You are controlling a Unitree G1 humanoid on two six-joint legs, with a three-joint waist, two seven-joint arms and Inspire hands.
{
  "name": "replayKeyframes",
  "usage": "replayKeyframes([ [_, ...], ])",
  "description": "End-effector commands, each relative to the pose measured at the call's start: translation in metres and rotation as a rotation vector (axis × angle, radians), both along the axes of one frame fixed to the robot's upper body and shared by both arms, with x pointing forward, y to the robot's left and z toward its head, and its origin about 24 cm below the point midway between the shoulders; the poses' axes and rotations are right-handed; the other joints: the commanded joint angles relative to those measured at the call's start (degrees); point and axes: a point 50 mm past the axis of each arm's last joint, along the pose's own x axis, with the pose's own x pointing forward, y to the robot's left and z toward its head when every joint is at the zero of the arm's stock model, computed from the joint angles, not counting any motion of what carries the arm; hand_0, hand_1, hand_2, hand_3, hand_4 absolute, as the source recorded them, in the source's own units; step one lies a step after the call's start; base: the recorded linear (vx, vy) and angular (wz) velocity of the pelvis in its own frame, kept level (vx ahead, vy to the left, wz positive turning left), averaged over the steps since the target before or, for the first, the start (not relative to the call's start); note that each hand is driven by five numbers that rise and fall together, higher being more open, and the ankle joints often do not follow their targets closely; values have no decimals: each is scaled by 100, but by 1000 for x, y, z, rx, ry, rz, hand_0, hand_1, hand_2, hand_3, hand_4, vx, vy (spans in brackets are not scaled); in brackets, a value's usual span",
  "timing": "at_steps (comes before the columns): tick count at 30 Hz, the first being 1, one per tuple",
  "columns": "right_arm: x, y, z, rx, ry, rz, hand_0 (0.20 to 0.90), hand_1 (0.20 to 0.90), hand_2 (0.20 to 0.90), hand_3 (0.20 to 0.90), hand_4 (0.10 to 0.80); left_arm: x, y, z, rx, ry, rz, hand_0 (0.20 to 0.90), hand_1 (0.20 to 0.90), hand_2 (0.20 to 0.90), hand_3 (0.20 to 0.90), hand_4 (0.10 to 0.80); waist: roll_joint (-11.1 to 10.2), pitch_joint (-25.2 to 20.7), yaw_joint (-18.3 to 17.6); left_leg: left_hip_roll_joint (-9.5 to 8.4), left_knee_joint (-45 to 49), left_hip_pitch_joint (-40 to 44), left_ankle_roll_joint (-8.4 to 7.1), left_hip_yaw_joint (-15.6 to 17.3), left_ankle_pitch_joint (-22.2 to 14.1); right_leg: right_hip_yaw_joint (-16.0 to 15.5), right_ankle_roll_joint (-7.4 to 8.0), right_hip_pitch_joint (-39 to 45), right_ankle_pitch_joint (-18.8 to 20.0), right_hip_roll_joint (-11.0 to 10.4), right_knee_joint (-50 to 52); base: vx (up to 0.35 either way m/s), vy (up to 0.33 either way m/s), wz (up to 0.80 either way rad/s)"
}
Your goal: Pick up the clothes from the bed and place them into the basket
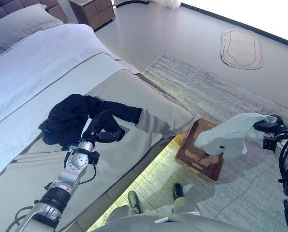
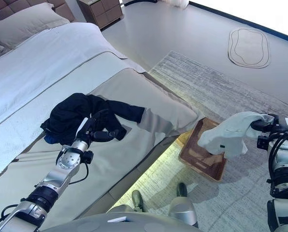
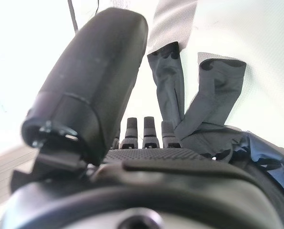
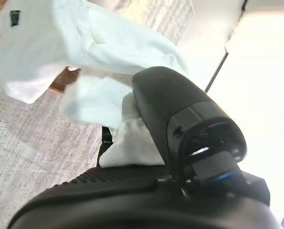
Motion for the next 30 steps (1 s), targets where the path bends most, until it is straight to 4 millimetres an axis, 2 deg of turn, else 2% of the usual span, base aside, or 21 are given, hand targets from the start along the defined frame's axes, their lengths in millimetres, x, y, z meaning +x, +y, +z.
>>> replayKeyframes([
  [1,18,-6,45,-129,-145,22,900,900,900,900,800,27,-3,51,33,-260,-40,900,900,900,900,800,-176,-177,96,102,318,3,-285,-81,-521,-57,-288,-172,-348,269,342,0,0,0],
  [10,17,-3,35,-106,-116,41,900,900,900,900,800,27,-6,50,28,-259,-45,900,900,900,900,800,-202,-203,136,101,295,27,-285,-113,-510,-75,-295,-121,-341,271,308,-7,2,2],
  [20,19,1,32,-118,-87,82,900,900,900,900,800,28,-4,53,30,-271,-33,900,900,900,900,800,-272,-183,176,98,274,29,-284,-158,-494,-104,-293,-95,-329,270,283,-8,0,2],
  [28,21,8,25,-380,216,296,900,900,900,900,800,27,-1,51,42,-266,-27,900,900,900,900,800,-377,-223,233,130,273,17,-288,-164,-460,-147,-285,-87,-326,274,285,0,0,0],
  [30,22,8,25,-380,219,301,900,900,900,900,800,27,-1,51,43,-266,-28,900,900,900,900,800,-387,-223,245,138,284,22,-287,-169,-463,-157,-284,-77,-333,273,295,0,0,0],
])
